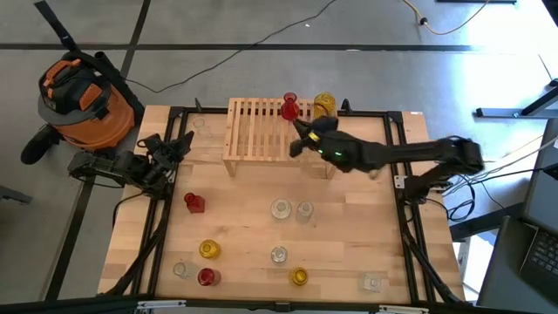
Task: Sort vases onto shelf
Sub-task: Put the red vase on the shelf align with the other red vase
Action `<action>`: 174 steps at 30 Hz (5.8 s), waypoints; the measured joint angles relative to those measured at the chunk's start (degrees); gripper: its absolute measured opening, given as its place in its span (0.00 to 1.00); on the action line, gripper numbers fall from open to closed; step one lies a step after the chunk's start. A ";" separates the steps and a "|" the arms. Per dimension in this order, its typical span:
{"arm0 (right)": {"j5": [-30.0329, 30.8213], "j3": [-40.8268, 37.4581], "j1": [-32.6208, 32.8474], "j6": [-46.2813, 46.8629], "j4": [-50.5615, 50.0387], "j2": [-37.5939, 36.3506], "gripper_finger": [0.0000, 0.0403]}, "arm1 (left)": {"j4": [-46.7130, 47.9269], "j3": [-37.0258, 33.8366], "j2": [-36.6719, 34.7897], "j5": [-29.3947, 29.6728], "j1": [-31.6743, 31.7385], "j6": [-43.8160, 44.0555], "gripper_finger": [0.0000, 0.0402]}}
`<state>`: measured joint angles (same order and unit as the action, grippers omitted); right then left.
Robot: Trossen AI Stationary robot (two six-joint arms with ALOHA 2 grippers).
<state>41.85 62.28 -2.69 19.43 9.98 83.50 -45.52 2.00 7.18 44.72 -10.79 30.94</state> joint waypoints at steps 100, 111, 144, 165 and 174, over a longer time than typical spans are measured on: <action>-10.95 0.02 17.23 -3.25 -41.79 -23.35 0.26 | 111.43 96.41 78.93 -55.30 25.14 -8.16 0.04; -21.91 -0.04 9.17 -6.22 -39.11 -24.46 0.26 | 123.88 127.70 104.61 -52.77 31.25 -23.16 0.04; -32.40 -0.11 1.06 -7.74 -32.28 -16.89 0.26 | 117.49 132.98 109.50 -48.40 34.47 -27.08 0.30; -39.45 -0.07 -2.34 -9.40 -26.20 -12.00 0.26 | 127.99 133.04 101.84 -47.58 33.65 -22.10 0.30; -39.26 -0.12 -6.35 -10.76 -20.52 -1.69 0.02 | 132.62 133.00 101.61 -44.79 31.09 -20.75 0.30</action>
<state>2.59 62.17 -9.04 8.67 -10.54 81.81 87.11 135.00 108.79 -0.07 20.30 10.19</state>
